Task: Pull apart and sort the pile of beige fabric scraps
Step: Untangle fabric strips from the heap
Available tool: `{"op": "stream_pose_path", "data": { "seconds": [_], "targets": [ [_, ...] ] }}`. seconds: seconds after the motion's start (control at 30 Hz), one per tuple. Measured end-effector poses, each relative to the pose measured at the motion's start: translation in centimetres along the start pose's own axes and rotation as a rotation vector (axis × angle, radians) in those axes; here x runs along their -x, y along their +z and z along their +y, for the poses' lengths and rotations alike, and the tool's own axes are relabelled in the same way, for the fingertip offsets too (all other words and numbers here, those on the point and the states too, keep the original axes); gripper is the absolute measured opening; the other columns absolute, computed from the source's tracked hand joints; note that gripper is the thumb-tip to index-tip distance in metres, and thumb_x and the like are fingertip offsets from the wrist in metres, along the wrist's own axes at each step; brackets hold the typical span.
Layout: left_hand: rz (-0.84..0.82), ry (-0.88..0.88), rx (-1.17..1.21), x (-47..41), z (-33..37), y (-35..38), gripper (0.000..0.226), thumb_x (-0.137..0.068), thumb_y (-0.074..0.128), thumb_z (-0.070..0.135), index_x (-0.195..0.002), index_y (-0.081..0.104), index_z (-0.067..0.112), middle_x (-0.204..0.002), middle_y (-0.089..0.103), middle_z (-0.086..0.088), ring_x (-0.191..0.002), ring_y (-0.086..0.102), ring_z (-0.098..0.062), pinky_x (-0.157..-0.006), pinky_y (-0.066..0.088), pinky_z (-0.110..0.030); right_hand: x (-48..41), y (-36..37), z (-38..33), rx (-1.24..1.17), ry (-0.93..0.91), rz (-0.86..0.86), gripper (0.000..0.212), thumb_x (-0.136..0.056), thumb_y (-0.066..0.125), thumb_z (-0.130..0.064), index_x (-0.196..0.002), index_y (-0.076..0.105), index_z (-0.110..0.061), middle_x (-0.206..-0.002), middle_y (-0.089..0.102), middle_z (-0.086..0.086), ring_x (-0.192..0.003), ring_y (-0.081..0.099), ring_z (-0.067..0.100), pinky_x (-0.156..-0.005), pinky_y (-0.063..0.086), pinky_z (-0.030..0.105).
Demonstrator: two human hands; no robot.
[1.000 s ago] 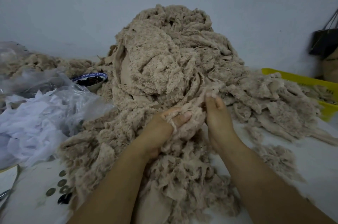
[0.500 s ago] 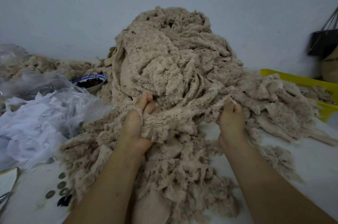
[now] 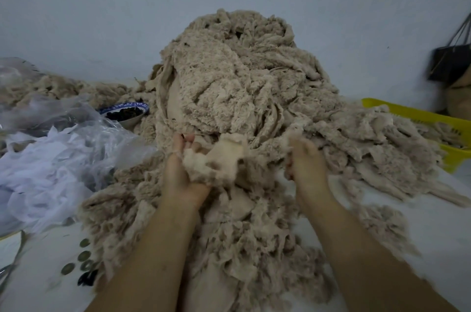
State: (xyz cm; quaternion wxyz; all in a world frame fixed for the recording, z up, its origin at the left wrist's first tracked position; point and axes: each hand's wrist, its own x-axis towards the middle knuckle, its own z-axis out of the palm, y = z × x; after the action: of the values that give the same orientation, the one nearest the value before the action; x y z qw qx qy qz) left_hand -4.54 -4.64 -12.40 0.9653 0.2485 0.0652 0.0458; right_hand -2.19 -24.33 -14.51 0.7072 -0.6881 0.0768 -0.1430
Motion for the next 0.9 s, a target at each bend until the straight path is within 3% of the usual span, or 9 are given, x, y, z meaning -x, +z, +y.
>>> {"op": "stream_pose_path", "data": {
  "seconds": [0.13, 0.27, 0.43, 0.57, 0.67, 0.73, 0.8, 0.83, 0.9],
  "targets": [
    [0.056, -0.001, -0.073, -0.3, -0.7, 0.0, 0.051, -0.101, 0.043, 0.054, -0.120, 0.068, 0.013, -0.108, 0.075, -0.012, -0.106, 0.068, -0.028, -0.087, 0.055, -0.048, 1.8, 1.7, 0.3, 0.369, -0.374, -0.233, 0.016, -0.097, 0.054, -0.042, -0.110, 0.056, -0.033, -0.111, 0.046, -0.011, -0.090, 0.051, -0.008, -0.075, 0.041, 0.012],
    [0.039, -0.017, -0.027, -0.2, -0.6, 0.1, 0.061, -0.101, 0.037, 0.058, -0.136, 0.059, 0.013, -0.135, 0.061, -0.017, -0.125, 0.054, -0.035, -0.098, 0.044, -0.054, 3.0, 0.8, -1.0, 0.146, -0.443, -0.272, 0.043, -0.090, 0.038, -0.063, -0.080, 0.063, -0.030, -0.083, 0.061, -0.015, -0.072, 0.055, -0.003, -0.065, 0.043, 0.012],
    [-0.056, -0.065, -0.130, 0.4, -1.4, 0.9, 0.066, -0.098, 0.038, 0.061, -0.128, 0.062, 0.007, -0.128, 0.066, -0.021, -0.113, 0.065, -0.035, -0.089, 0.053, -0.047, 3.7, 3.1, -0.2, 0.547, -0.415, -0.569, 0.043, -0.096, 0.052, -0.051, -0.128, 0.056, -0.022, -0.102, 0.056, -0.015, -0.088, 0.052, -0.001, -0.069, 0.037, 0.007],
    [-0.172, -0.032, -0.181, 0.6, -1.7, 0.9, 0.058, -0.101, 0.037, 0.051, -0.087, 0.079, 0.013, -0.084, 0.073, -0.005, -0.079, 0.073, -0.019, -0.071, 0.060, -0.032, 1.1, 1.7, -0.3, 0.288, -0.191, -0.059, 0.026, -0.106, 0.037, -0.014, -0.113, 0.061, -0.008, -0.079, 0.061, -0.004, -0.073, 0.055, 0.011, -0.068, 0.043, 0.029],
    [-0.238, 0.033, -0.216, 0.8, -1.7, 0.9, 0.056, -0.105, 0.033, 0.044, -0.079, 0.074, 0.016, -0.050, 0.045, 0.005, -0.042, 0.042, -0.008, -0.047, 0.042, -0.019, -0.8, -0.4, -0.6, -0.112, 0.016, 0.178, 0.025, -0.106, 0.041, -0.018, -0.123, 0.059, -0.015, -0.111, 0.068, 0.004, -0.100, 0.063, 0.019, -0.092, 0.053, 0.045],
    [-0.169, 0.199, -0.770, 0.9, -2.0, 0.7, 0.040, -0.105, 0.040, 0.043, -0.083, 0.069, 0.026, -0.055, 0.050, 0.008, -0.041, 0.043, -0.010, -0.041, 0.035, -0.018, -1.0, -0.7, -0.3, -0.173, 0.020, 0.185, 0.024, -0.106, 0.044, -0.019, -0.128, 0.055, -0.019, -0.124, 0.063, 0.007, -0.110, 0.060, 0.025, -0.100, 0.050, 0.046],
    [-0.094, 0.424, -1.458, 1.1, -2.3, 0.4, 0.016, -0.103, 0.052, 0.033, -0.099, 0.066, 0.038, -0.088, 0.062, 0.013, -0.067, 0.057, 0.005, -0.050, 0.042, -0.011, -0.8, -0.1, 0.0, -0.111, -0.022, 0.153, 0.030, -0.105, 0.047, -0.023, -0.134, 0.053, -0.020, -0.129, 0.062, 0.005, -0.114, 0.060, 0.025, -0.102, 0.050, 0.047],
    [-0.137, 0.499, -1.765, 1.1, -2.5, 0.3, 0.024, -0.100, 0.055, 0.022, -0.117, 0.062, 0.037, -0.109, 0.059, 0.011, -0.087, 0.052, 0.011, -0.065, 0.044, -0.011, -0.7, 0.2, 0.1, -0.064, -0.036, 0.141, 0.036, -0.105, 0.047, -0.027, -0.140, 0.050, -0.022, -0.133, 0.061, 0.003, -0.119, 0.058, 0.025, -0.103, 0.049, 0.048],
    [-0.161, 0.645, -2.161, 0.8, -2.8, -0.5, 0.055, -0.091, 0.059, 0.008, -0.141, 0.047, 0.027, -0.139, 0.042, 0.000, -0.124, 0.036, -0.011, -0.098, 0.039, -0.028, -0.5, 0.4, 0.2, -0.011, -0.036, 0.128, 0.045, -0.105, 0.046, -0.030, -0.149, 0.041, -0.025, -0.142, 0.055, 0.001, -0.128, 0.054, 0.025, -0.106, 0.047, 0.048]
  ]
}}
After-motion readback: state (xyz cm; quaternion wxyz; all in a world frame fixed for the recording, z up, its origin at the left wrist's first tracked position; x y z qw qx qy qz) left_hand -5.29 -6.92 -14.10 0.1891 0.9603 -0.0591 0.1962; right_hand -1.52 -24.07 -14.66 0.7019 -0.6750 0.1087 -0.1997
